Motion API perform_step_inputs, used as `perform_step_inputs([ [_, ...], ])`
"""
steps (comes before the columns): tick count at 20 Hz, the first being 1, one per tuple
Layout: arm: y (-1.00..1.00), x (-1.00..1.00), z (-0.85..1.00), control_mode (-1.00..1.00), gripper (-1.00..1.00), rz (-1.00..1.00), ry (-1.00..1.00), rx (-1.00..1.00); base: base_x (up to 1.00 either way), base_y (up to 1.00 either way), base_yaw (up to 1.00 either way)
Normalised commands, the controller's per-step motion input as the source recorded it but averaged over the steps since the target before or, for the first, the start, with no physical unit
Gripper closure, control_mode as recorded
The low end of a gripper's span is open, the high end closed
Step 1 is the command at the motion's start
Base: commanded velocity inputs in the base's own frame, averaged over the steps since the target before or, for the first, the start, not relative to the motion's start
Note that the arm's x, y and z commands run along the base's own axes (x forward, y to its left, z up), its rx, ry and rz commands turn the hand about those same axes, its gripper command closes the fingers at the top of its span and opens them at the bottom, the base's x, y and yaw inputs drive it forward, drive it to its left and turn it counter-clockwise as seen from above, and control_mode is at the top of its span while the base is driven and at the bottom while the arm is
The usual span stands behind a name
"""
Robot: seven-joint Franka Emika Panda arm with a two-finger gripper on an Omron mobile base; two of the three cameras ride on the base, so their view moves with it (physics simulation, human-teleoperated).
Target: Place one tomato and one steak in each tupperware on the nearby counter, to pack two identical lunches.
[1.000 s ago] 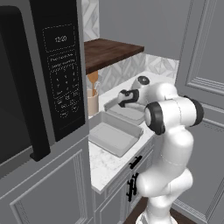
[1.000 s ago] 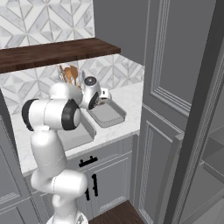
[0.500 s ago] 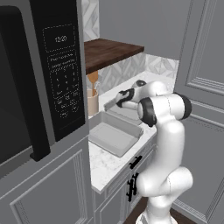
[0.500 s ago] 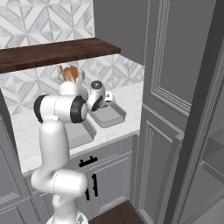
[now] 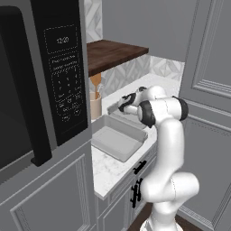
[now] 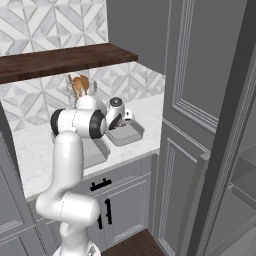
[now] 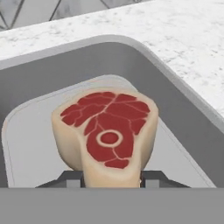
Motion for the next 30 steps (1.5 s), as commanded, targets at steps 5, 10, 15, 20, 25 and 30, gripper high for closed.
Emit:
perform_step_inputs([
  [5, 0.00, 0.49, -0.25, -1.00, 1.00, 0.00, 0.19, 0.00, 0.00, 0.00, 0.00],
  [10, 0.06, 0.21, -0.41, -1.00, 1.00, 0.00, 0.16, -0.01, 0.00, 0.00, 0.00],
  [15, 0.18, -0.09, -0.67, -1.00, -1.00, 0.00, 0.05, -0.05, 0.00, 0.00, 0.00],
  [20, 0.34, -0.34, -0.91, -1.00, -1.00, 0.00, 0.00, -0.10, 0.00, 0.00, 0.00],
  [25, 0.05, -0.48, -0.81, -1.00, -1.00, 0.00, 0.00, -0.06, 0.00, 0.00, 0.00],
  [30, 0.00, -0.46, -0.17, -1.00, -1.00, 0.00, -0.01, 0.00, 0.00, 0.00, 0.00],
])
